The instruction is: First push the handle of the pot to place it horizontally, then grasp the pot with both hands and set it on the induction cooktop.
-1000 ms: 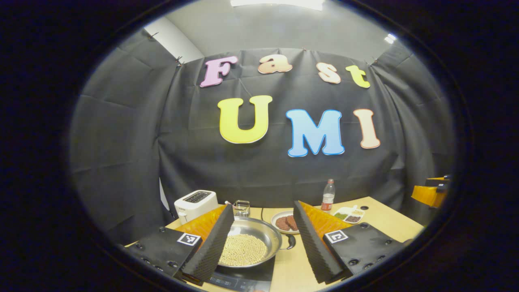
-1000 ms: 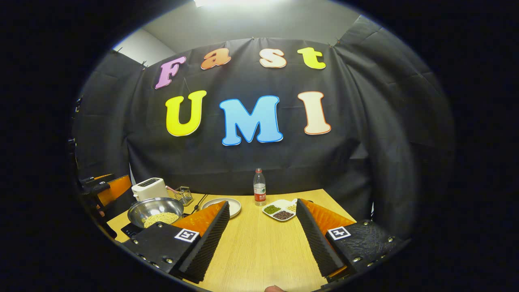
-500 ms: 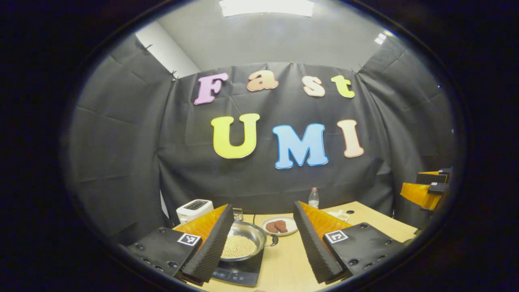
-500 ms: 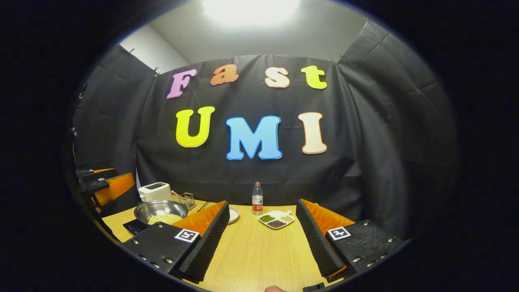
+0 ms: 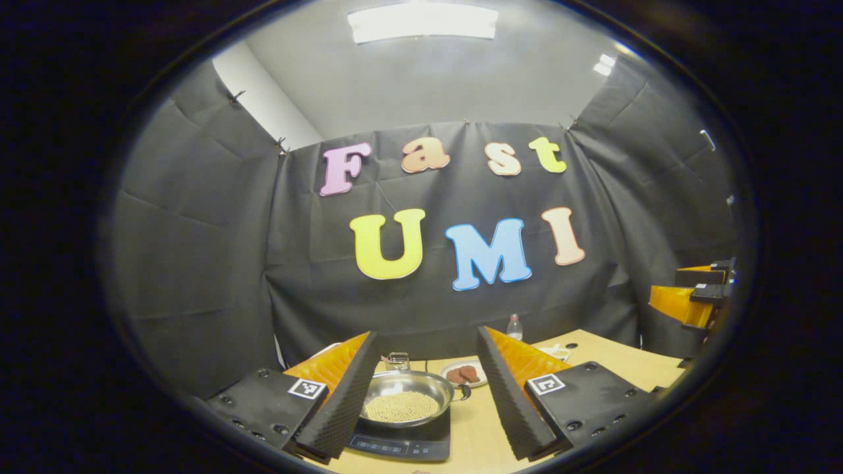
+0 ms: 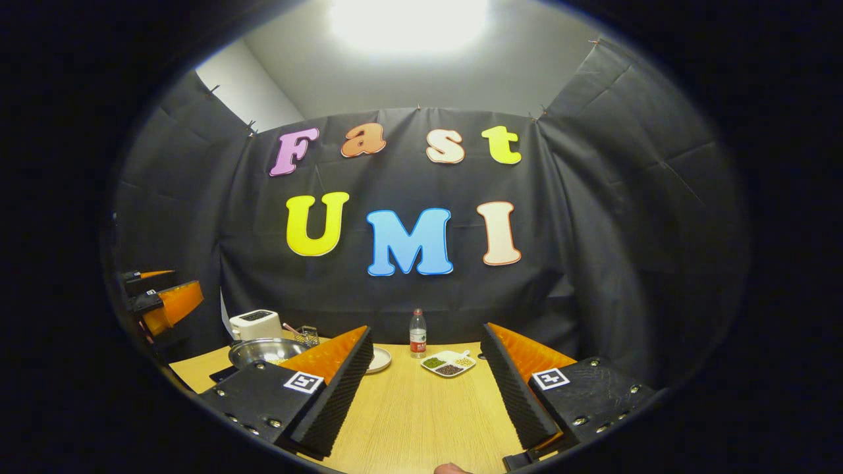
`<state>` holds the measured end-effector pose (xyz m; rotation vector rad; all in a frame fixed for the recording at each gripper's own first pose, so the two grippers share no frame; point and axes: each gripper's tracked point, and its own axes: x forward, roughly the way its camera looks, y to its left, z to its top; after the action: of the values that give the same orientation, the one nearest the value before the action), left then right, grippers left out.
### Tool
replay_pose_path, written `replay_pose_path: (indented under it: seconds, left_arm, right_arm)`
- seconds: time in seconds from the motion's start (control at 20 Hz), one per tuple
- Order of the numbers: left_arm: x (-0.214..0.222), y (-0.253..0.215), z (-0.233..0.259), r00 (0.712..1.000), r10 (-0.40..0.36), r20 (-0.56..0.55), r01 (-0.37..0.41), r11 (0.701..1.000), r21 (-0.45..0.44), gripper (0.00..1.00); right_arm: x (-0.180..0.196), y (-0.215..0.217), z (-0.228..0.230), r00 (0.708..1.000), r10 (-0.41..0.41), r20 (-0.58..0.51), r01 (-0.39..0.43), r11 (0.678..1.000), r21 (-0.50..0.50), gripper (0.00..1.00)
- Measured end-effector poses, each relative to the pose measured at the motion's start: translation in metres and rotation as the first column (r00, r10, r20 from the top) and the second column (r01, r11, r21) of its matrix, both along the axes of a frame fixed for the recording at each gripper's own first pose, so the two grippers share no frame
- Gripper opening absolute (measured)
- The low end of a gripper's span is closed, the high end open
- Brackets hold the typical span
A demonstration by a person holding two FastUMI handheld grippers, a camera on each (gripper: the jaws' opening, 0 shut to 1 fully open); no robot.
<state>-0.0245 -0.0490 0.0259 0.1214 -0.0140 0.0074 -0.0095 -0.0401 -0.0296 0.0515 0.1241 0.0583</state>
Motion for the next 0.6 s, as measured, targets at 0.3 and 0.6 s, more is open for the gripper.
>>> replay_pose_path:
  seconds: [0.3, 0.6]
  left_arm:
    - [-0.015, -0.001, 0.001, 1.0, -0.021, 0.009, 0.022, 0.999, -0.03, 1.0]
    - [-0.014, 0.001, -0.002, 1.0, -0.02, 0.009, 0.02, 0.999, -0.041, 0.95]
  right_arm:
    - [-0.018, 0.0, 0.014, 0.999, -0.023, 0.027, 0.023, 1.0, -0.016, 0.99]
    - [-0.022, -0.001, 0.023, 0.998, -0.036, 0.044, 0.037, 0.999, -0.022, 0.99]
